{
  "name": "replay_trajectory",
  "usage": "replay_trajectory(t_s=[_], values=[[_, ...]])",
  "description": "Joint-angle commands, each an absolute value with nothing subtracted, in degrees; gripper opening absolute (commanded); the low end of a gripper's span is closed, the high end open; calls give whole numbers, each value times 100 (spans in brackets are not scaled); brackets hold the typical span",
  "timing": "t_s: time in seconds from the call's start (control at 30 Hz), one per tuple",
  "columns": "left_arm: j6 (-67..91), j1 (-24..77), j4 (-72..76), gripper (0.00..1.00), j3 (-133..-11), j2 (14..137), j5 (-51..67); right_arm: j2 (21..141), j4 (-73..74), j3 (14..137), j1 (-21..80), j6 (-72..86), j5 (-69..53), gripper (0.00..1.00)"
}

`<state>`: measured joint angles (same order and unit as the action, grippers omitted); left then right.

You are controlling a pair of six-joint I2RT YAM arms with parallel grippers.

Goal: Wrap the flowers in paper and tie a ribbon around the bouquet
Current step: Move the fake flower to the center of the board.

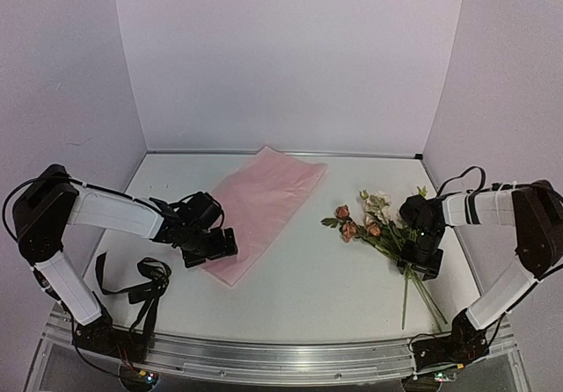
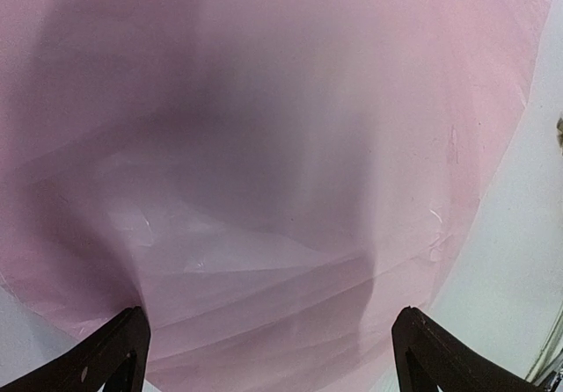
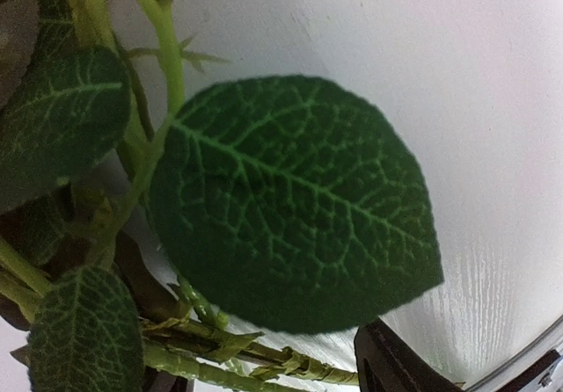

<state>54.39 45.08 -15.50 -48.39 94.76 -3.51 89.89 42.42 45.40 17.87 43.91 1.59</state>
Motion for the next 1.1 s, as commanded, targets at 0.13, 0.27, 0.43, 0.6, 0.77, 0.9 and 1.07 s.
replay_trajectory(t_s=[0.13, 0.27, 0.43, 0.6, 0.77, 0.9, 1.07], values=[[5802, 4580, -2185, 100, -4244, 9119, -65, 9232, 4325, 4376, 1611, 4676, 554, 35], [5838, 4615, -2192, 100, -4191, 9006, -56, 9316, 4324, 4580, 1480, 4546, 410, 12], [5862, 4632, -2185, 100, -4101, 8898, -34, 9455, 4470, 4951, 1283, 4223, 148, 0], [5858, 4641, -2180, 100, -4066, 8836, -18, 9466, 4654, 5209, 1222, 3639, 49, 0], [5843, 4652, -2197, 100, -3986, 8706, 142, 9425, 5063, 5439, 1216, 3158, -233, 0], [5762, 4690, -2252, 100, -3964, 8595, 214, 9290, 5398, 5501, 1213, 2888, -96, 7], [5631, 4742, -2309, 100, -3995, 8532, 268, 9039, 5454, 5406, 1214, 2832, -97, 32]])
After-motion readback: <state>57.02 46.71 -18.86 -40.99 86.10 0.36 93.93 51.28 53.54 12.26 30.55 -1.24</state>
